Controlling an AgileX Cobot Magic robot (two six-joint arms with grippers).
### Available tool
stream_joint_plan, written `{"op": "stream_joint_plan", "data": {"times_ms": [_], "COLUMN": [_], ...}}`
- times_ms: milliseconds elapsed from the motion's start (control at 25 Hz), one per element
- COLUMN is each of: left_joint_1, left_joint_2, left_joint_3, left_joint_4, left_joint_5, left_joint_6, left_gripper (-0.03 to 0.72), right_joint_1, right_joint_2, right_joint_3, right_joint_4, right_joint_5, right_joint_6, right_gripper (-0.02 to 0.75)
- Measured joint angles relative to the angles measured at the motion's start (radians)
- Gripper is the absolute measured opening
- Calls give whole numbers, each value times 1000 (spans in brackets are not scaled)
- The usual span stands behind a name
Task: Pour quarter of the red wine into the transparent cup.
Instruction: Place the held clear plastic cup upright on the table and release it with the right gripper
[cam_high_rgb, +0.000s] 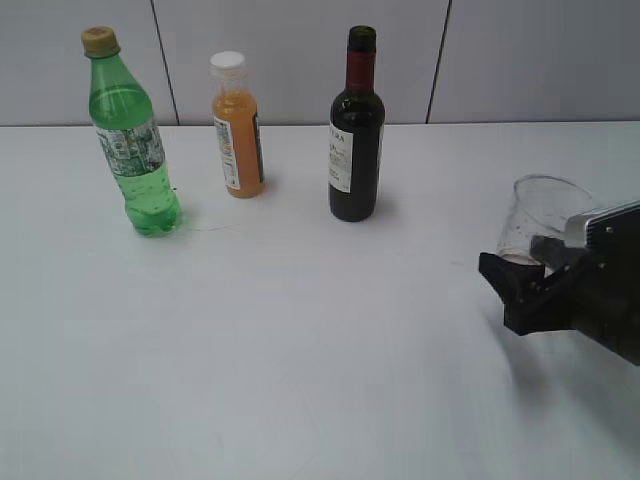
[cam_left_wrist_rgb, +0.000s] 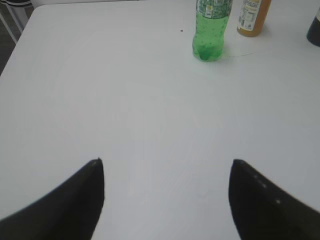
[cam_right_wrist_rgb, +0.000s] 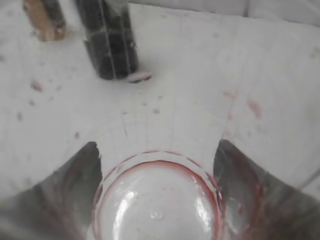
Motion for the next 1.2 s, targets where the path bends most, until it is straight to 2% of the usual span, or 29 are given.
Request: {"op": "stream_joint_plan", "data": {"times_ms": [320,480,640,840,1200], "left_joint_1": [0,0,0,0,0], "left_joint_2": [0,0,0,0,0], "left_joint_3": [0,0,0,0,0], "left_joint_4": [0,0,0,0,0], "left_joint_5": [0,0,0,0,0], "left_joint_6": [0,0,0,0,0], "left_gripper": [585,585,585,585,585], "right_joint_1": [0,23,92,150,193], "right_joint_2": [0,35,115,246,389], "right_joint_3": [-215,-333,-435,-577,-745], "right_joint_4": [-590,-773,-854,-870,-993], "right_joint_5": [12,15,15,16,50], "right_joint_6": [47,100,136,230,295], "right_gripper": [551,551,551,551,551]}}
